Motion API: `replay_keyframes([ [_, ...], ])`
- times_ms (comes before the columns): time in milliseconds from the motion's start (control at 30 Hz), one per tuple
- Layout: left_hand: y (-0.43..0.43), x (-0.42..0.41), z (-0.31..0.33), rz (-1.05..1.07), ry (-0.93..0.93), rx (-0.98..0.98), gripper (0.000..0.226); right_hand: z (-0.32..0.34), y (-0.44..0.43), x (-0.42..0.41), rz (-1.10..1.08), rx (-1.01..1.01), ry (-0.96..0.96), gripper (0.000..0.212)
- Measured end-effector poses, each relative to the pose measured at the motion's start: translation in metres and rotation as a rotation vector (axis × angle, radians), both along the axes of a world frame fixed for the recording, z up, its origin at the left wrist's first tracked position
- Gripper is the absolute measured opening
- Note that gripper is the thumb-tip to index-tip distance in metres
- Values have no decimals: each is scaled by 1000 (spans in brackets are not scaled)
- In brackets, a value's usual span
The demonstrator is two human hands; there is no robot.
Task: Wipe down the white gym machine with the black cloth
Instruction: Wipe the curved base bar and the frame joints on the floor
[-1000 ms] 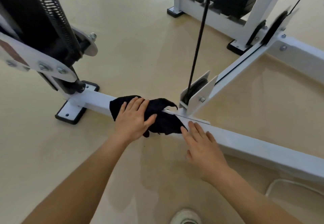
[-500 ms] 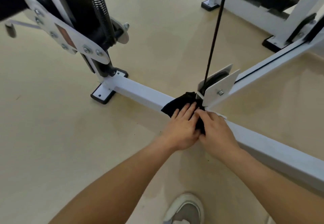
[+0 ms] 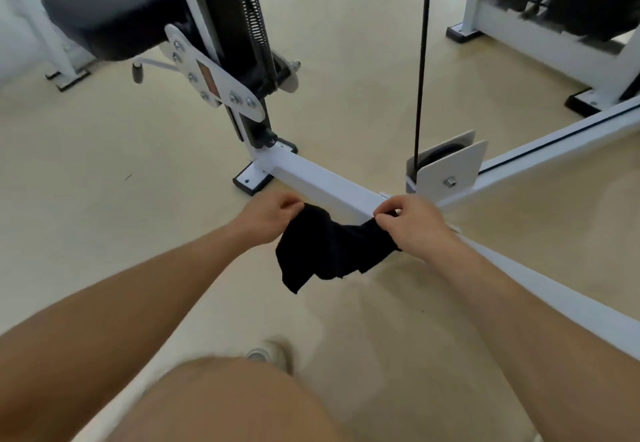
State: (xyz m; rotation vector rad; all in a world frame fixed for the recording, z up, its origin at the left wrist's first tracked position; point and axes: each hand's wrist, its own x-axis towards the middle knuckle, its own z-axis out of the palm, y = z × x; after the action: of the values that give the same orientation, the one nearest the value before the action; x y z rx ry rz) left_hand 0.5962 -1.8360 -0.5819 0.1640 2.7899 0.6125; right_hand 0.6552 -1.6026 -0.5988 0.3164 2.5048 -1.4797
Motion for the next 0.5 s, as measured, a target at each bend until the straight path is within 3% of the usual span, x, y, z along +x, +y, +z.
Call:
replay_keyframes([
  [67, -2, 1, 3, 117, -4, 155, 25, 6, -11, -10, 37, 175, 119, 22],
  [167, -3, 6, 2, 194, -31, 313, 27, 15, -29, -36, -11, 265, 257, 29],
  [300, -4, -4, -6, 83, -63, 513, 21, 26, -54, -93, -176, 316, 456, 43],
  [400, 0, -39, -9, -2, -181, 723, 15, 25, -69, -119, -136, 302, 289, 79],
  [433, 0, -53, -15, -62, -171, 686, 24, 22, -72, -121, -73, 329, 184, 85],
  [500, -4, -84, -34, -270, 28, 358, 56, 8, -76, -117, 56, 409, 20, 81],
])
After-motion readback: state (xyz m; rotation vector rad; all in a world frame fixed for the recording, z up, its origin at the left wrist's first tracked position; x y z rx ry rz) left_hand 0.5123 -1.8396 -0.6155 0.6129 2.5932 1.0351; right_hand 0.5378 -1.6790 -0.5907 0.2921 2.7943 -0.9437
